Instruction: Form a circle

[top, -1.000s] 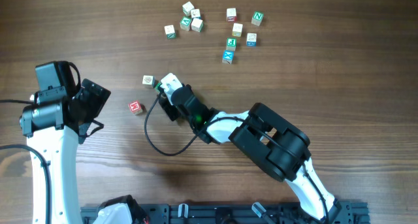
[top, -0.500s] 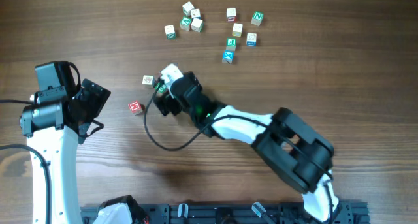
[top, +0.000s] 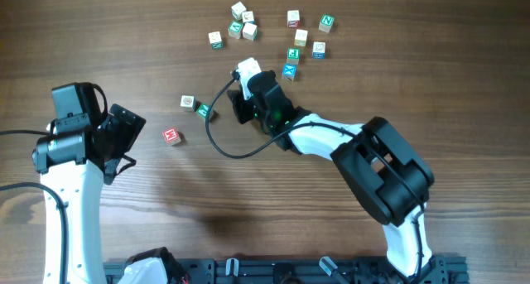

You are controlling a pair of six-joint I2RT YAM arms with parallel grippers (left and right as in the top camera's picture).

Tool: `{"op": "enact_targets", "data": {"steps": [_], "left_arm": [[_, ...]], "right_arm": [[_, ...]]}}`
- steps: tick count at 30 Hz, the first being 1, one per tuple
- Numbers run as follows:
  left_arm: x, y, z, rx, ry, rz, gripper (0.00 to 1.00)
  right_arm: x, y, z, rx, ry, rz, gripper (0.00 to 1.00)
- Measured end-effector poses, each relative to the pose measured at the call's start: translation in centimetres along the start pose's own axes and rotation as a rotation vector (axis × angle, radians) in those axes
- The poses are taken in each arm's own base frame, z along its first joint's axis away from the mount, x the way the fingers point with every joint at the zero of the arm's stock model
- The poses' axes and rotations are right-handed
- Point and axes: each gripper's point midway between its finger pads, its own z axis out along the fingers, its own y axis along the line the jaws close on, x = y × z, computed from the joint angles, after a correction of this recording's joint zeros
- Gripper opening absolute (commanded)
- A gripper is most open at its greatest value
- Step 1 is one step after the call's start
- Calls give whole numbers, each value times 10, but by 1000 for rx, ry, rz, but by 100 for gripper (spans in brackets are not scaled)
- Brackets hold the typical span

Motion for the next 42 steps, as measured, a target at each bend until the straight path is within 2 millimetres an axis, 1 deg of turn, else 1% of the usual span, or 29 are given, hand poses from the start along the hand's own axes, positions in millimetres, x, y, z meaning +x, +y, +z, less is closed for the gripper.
{"op": "enact_targets", "data": {"steps": [2,7,9,11,12,15,17,19,21,24,26,28,30,32,33,34,36,37,38,42], "left_arm": [[0,-1,0,5,0,0,100],[0,-1,0,6,1,0,100],[0,-1,0,6,1,0,100],[0,-1,0,7,0,0,100],[-1,-2,0,8,-2,0,100],[-1,-2,0,8,-2,0,100],[-1,-2,0,8,-2,0,100],[-1,-2,0,8,-2,0,100],[-1,-2,0,9,-2,0,100],[-1,-2,0,8,-2,0,100],[-1,-2,0,8,-2,0,100],[-1,-2,0,8,-2,0,100],[-1,-2,0,8,-2,0,100],[-1,-2,0,8,-2,0,100],[-1,-2,0,8,-2,0,100],[-1,-2,0,8,-2,0,100],[-1,-2,0,8,-2,0,100],[-1,-2,0,8,-2,0,100],[0,-2,0,9,-1,0,100],[0,-2,0,11,1,0,100]], "right_arm": [[7,8,2,-51,19,-30,22],[6,36,-2,-213,18,-111,17],[6,44,-3,-260,11,-128,15],[2,50,-4,-299,-13,-142,14],[3,52,-2,-316,-20,-151,15],[20,50,8,-325,6,-146,14],[26,49,15,-327,19,-143,14],[24,49,28,-329,26,-142,11],[22,51,33,-342,41,-142,11],[18,54,34,-358,34,-155,13],[20,52,35,-348,41,-156,16],[21,46,37,-310,46,-152,16],[21,42,38,-284,45,-149,13],[22,37,39,-257,54,-141,12],[24,33,40,-234,63,-133,19],[23,30,41,-211,72,-127,34],[21,24,37,-168,102,-107,84],[21,23,34,-153,119,-99,100],[20,20,27,-129,147,-83,100],[22,22,17,-104,194,-53,100]]}}
